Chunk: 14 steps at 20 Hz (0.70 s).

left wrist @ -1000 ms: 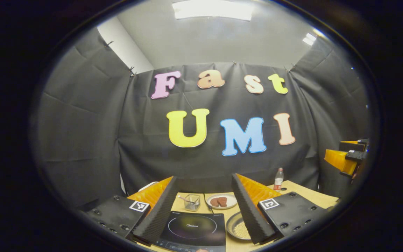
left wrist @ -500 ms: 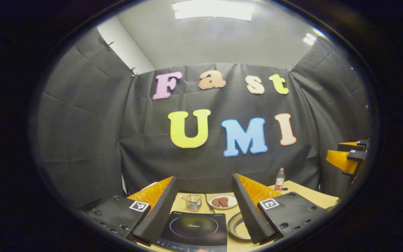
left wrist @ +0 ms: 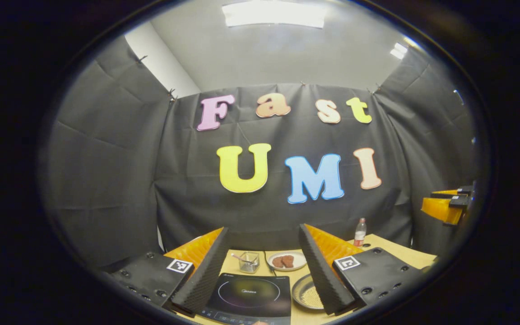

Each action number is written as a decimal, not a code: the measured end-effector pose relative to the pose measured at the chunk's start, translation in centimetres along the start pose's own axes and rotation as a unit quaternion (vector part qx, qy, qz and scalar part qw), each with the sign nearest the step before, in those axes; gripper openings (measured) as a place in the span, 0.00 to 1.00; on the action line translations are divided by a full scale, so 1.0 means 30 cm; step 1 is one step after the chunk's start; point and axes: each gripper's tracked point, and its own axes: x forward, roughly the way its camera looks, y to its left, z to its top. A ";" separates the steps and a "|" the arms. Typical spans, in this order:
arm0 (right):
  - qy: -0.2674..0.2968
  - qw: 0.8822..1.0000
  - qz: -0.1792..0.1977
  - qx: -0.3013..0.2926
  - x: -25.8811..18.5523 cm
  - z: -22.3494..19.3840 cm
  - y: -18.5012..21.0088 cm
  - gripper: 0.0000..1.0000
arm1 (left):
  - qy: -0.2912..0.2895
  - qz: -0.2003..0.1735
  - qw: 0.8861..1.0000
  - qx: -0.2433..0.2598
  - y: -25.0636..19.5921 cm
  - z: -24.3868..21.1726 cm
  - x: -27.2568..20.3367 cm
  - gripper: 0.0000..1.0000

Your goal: First push the handle of the pot to place it horizontally, then grasp the pot with both hands and set it on the induction cooktop.

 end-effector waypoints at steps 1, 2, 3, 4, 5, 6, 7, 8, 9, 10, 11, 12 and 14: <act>-0.003 1.000 0.001 0.009 -0.020 0.016 -0.007 0.05 | -0.002 0.002 1.000 0.002 -0.001 0.003 -0.004 0.94; 0.000 1.000 0.001 0.015 -0.006 -0.005 0.005 0.08 | -0.002 0.003 1.000 0.003 -0.004 0.003 -0.007 0.93; 0.003 1.000 -0.003 0.015 -0.004 -0.013 -0.003 0.09 | -0.002 0.001 1.000 0.001 -0.010 0.003 -0.005 0.96; 0.007 1.000 -0.005 0.013 -0.001 -0.021 -0.019 0.08 | -0.002 0.002 1.000 0.001 -0.016 0.002 -0.012 1.00; 0.012 1.000 0.002 0.017 0.000 -0.028 -0.016 0.09 | -0.003 0.003 1.000 0.000 -0.017 0.006 -0.015 1.00; 0.016 1.000 0.003 0.019 0.000 -0.039 -0.016 0.08 | -0.005 0.003 1.000 -0.002 -0.023 0.008 -0.015 1.00; 0.015 1.000 0.002 0.022 -0.014 -0.035 -0.030 0.08 | -0.005 0.003 1.000 -0.005 -0.026 0.006 -0.018 1.00; 0.016 1.000 0.007 0.022 -0.002 -0.042 -0.030 0.02 | -0.004 0.004 1.000 -0.006 -0.031 0.003 -0.017 1.00; 0.013 1.000 0.007 0.022 -0.005 -0.035 -0.035 0.04 | -0.003 0.006 1.000 -0.008 -0.035 0.003 -0.018 1.00; 0.011 1.000 0.011 0.021 -0.006 -0.034 -0.044 0.00 | -0.002 0.007 1.000 -0.010 -0.044 0.000 -0.018 1.00; 0.012 1.000 0.011 0.019 0.000 -0.038 -0.051 0.00 | -0.003 0.009 1.000 -0.010 -0.051 0.001 -0.018 1.00; 0.014 1.000 0.016 0.018 -0.001 -0.044 -0.057 0.00 | -0.004 0.012 1.000 -0.010 -0.056 0.005 -0.021 0.98; 0.020 0.999 0.030 0.024 0.005 -0.057 -0.053 0.00 | -0.005 0.018 1.000 -0.007 -0.067 0.009 -0.022 1.00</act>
